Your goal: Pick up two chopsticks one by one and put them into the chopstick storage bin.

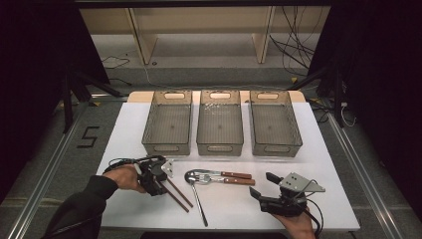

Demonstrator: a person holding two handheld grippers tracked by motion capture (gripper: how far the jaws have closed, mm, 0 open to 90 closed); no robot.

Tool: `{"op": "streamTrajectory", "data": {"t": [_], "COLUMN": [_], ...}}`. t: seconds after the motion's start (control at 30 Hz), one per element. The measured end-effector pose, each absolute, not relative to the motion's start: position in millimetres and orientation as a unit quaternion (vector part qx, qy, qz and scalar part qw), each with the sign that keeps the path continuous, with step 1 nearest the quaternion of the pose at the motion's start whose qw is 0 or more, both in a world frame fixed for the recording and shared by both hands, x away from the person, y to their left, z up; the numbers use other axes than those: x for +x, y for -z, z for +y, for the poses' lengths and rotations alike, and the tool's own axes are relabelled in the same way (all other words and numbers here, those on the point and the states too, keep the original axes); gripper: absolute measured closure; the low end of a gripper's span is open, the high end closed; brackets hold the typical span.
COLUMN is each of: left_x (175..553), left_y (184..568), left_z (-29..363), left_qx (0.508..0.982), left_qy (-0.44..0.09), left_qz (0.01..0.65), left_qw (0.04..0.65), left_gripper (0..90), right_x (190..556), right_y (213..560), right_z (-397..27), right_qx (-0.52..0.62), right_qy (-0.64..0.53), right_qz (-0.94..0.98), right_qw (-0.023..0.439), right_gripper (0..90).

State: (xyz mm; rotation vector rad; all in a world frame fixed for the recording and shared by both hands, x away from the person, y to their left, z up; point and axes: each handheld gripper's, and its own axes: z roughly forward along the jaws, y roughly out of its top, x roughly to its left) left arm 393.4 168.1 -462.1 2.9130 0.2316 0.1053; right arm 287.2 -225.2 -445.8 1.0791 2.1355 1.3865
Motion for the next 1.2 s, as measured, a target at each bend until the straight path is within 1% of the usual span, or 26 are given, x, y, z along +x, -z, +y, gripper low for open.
{"op": "streamTrajectory", "data": {"t": [0.13,0.23,0.4,0.43,0.6,0.63,0.7,0.73,1.07,1.1,1.2], "left_x": [391.6,387.5,381.9,380.3,374.6,373.5,372.5,372.0,362.7,362.4,361.5], "left_y": [461.6,460.5,460.2,460.5,460.1,460.2,460.2,460.1,460.5,460.2,460.5], "left_z": [166.9,166.4,167.3,167.8,169.2,169.6,170.5,170.9,172.6,172.6,172.9], "left_qx": [0.993,0.995,0.996,0.996,0.998,0.998,0.998,0.998,0.998,0.998,0.998], "left_qy": [-0.026,-0.023,-0.023,-0.021,-0.020,-0.019,-0.016,-0.015,-0.016,-0.015,-0.013], "left_qz": [0.075,0.060,0.048,0.047,0.027,0.022,0.018,0.015,-0.014,-0.025,-0.025], "left_qw": [0.093,0.071,0.065,0.066,0.059,0.060,0.061,0.060,0.059,0.056,0.059], "left_gripper": [56.0,59.6,64.0,66.6,69.9,72.3,73.0,75.0,79.2,79.6,81.1], "right_x": [287.3,287.4,287.8,288.0,288.8,289.3,289.5,289.9,291.2,291.3,291.4], "right_y": [445.9,446.1,446.5,446.6,447.1,447.6,447.7,448.1,448.9,449.0,449.1], "right_z": [-225.3,-225.4,-225.5,-225.5,-225.4,-225.3,-225.6,-225.6,-226.1,-226.1,-226.3], "right_qx": [0.384,0.385,0.387,0.387,0.392,0.393,0.395,0.397,0.402,0.402,0.403], "right_qy": [-0.492,-0.490,-0.487,-0.487,-0.483,-0.480,-0.479,-0.478,-0.473,-0.472,-0.472], "right_qz": [0.759,0.760,0.761,0.761,0.761,0.761,0.762,0.762,0.763,0.763,0.763], "right_qw": [0.186,0.185,0.185,0.185,0.185,0.186,0.186,0.185,0.182,0.182,0.181], "right_gripper": [24.9,25.0,25.1,25.1,25.2,25.4,25.4,25.5,25.6,25.6,25.6]}}
